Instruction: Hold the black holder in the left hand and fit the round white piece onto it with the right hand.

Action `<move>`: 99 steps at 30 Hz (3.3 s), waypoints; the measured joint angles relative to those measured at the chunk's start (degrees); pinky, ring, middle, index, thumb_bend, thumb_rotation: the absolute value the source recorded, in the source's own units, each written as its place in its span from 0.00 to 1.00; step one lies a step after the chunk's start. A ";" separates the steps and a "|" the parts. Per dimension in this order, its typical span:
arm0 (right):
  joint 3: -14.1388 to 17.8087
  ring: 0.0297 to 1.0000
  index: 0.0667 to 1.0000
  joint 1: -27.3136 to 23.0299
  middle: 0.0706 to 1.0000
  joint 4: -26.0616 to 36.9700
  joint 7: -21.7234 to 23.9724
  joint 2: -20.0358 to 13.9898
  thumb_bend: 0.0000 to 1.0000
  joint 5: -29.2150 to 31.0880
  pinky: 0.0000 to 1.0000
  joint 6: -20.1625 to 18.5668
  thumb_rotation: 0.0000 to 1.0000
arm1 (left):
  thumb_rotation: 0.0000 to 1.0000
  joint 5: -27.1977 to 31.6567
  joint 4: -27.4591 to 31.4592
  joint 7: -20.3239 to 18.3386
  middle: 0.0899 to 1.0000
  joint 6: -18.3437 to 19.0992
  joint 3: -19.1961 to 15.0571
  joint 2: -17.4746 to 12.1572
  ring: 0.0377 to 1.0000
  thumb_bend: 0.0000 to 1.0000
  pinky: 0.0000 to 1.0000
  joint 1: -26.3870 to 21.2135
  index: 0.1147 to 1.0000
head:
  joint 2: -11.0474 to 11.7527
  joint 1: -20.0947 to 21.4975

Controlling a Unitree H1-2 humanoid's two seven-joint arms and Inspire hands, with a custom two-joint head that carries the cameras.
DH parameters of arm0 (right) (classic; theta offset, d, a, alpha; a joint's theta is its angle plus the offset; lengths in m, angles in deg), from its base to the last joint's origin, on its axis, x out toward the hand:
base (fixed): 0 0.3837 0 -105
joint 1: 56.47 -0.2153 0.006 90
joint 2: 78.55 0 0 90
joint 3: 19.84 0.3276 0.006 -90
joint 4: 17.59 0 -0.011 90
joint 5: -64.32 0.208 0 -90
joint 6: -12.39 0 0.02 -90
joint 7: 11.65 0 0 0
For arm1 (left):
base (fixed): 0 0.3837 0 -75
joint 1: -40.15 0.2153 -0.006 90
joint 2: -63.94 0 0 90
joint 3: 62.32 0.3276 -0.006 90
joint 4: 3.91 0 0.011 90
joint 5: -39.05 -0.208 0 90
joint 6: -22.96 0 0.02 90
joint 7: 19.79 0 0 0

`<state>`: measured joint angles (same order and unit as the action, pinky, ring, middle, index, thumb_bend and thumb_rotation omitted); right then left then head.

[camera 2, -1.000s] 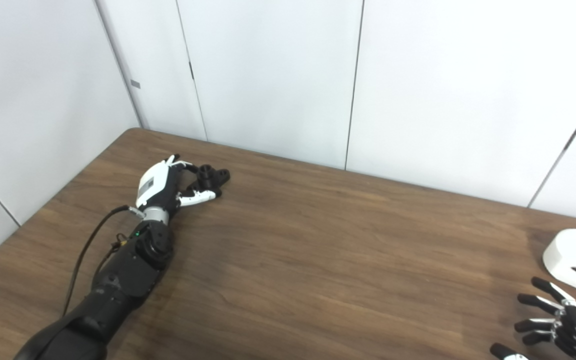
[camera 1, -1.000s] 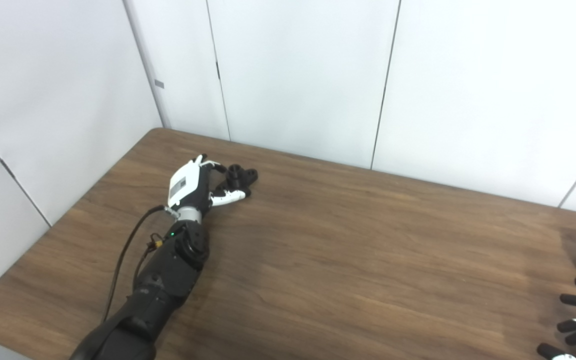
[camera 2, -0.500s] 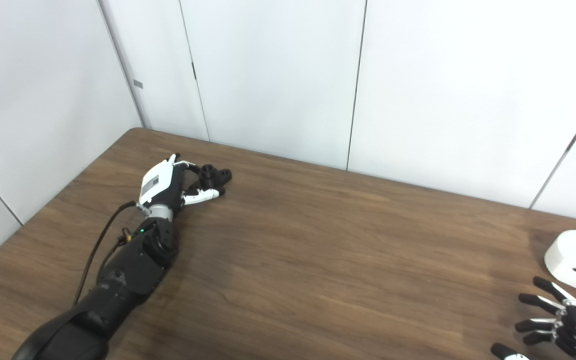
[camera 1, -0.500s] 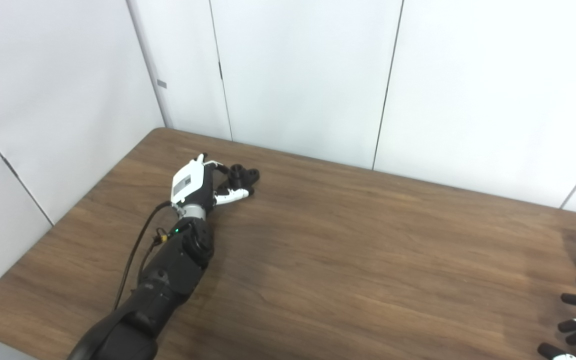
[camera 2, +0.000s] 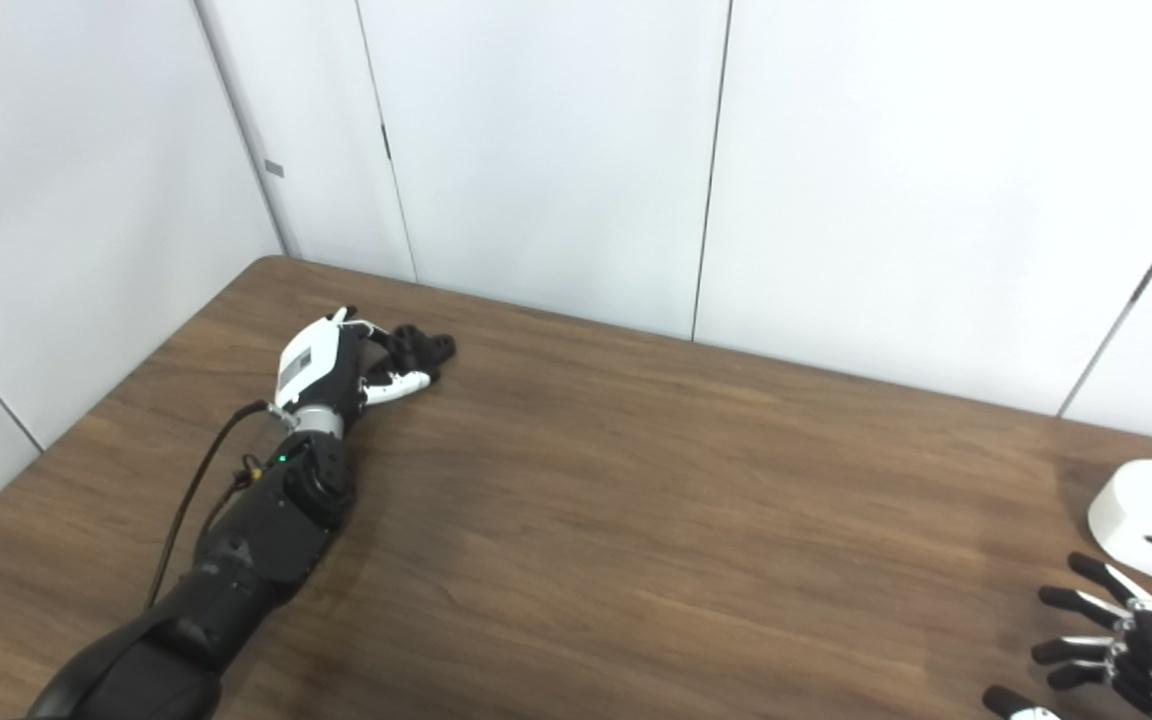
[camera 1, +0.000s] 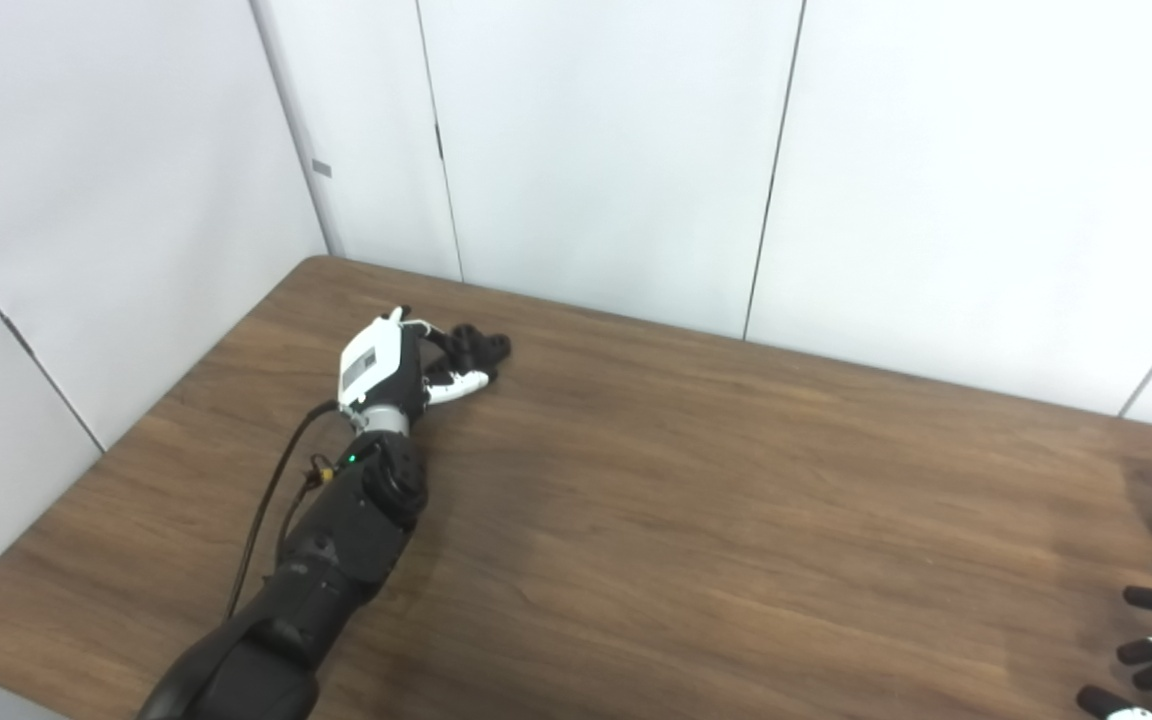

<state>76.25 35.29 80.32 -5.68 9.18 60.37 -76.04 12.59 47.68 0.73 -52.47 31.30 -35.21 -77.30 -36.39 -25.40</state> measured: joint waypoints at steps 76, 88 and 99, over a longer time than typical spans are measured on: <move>0.01 0.53 0.83 0.01 0.71 0.02 0.00 -0.03 0.66 0.00 0.44 -0.04 0.06 | 0.08 0.71 -0.24 0.05 0.96 0.03 0.04 -0.22 1.00 0.52 1.00 -0.17 0.43 | 0.00 0.00; 0.01 0.53 0.83 0.01 0.71 0.02 0.00 -0.03 0.66 0.00 0.44 -0.05 0.06 | 0.08 0.71 -0.24 0.06 0.96 0.03 0.04 -0.22 1.00 0.52 1.00 -0.17 0.43 | 0.00 0.00; 0.01 0.53 0.83 0.01 0.71 0.02 0.00 -0.03 0.66 0.00 0.44 -0.05 0.06 | 0.08 0.71 -0.24 0.06 0.96 0.03 0.04 -0.22 1.00 0.52 1.00 -0.17 0.43 | 0.00 0.00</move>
<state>76.25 35.29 80.33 -5.68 9.14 60.37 -76.08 13.30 47.44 0.79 -52.44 31.34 -35.43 -77.47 -36.39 -25.40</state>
